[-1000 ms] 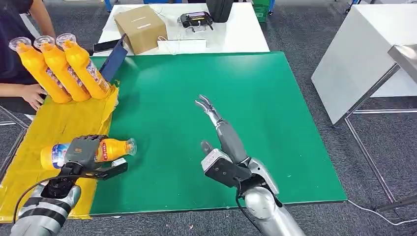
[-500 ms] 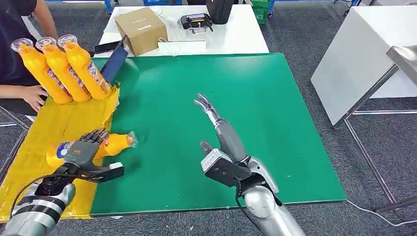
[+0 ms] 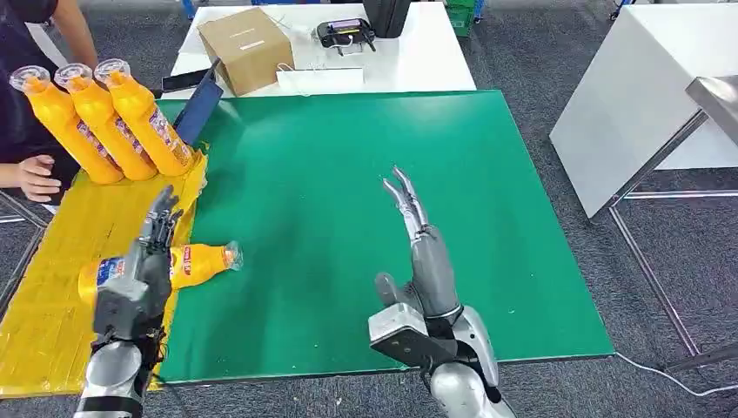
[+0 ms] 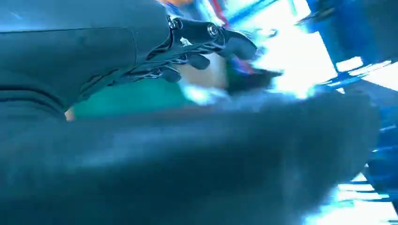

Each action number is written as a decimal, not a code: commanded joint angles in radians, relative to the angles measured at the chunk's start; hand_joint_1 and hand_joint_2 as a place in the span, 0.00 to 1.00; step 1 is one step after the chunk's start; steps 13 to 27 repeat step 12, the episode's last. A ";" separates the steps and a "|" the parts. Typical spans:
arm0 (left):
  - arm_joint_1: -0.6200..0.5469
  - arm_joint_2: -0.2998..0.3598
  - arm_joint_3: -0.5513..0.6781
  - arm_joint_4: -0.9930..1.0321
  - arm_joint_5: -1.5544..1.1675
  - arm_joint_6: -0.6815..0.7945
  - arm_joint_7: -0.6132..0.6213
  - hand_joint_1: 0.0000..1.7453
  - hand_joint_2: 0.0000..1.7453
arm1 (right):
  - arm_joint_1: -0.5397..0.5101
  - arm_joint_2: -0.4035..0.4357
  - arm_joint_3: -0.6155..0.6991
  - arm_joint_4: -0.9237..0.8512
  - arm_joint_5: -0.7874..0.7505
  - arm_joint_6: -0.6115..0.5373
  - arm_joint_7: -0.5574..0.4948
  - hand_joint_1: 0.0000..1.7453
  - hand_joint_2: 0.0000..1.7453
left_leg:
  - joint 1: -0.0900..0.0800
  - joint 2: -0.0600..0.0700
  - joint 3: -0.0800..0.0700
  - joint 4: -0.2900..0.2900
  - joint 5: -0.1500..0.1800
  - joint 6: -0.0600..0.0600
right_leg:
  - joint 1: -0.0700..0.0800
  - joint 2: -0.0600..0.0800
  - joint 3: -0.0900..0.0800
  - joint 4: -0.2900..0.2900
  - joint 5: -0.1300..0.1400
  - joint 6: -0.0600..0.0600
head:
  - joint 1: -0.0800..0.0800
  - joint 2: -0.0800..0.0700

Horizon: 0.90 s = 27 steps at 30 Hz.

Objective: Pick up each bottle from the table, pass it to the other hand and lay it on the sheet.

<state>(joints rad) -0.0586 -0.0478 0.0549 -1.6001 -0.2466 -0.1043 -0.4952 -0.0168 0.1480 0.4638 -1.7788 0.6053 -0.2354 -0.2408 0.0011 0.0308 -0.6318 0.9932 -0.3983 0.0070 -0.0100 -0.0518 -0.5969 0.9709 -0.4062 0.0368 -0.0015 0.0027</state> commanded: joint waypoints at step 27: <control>0.243 -0.158 -0.185 -0.315 0.151 -0.156 -0.060 0.00 0.00 | 0.096 0.052 -0.018 0.015 0.010 0.005 -0.097 0.00 0.00 | 0.001 -0.002 0.007 -0.001 -0.004 0.000 | 0.000 0.004 0.007 -0.001 -0.004 -0.002 | 0.000 0.000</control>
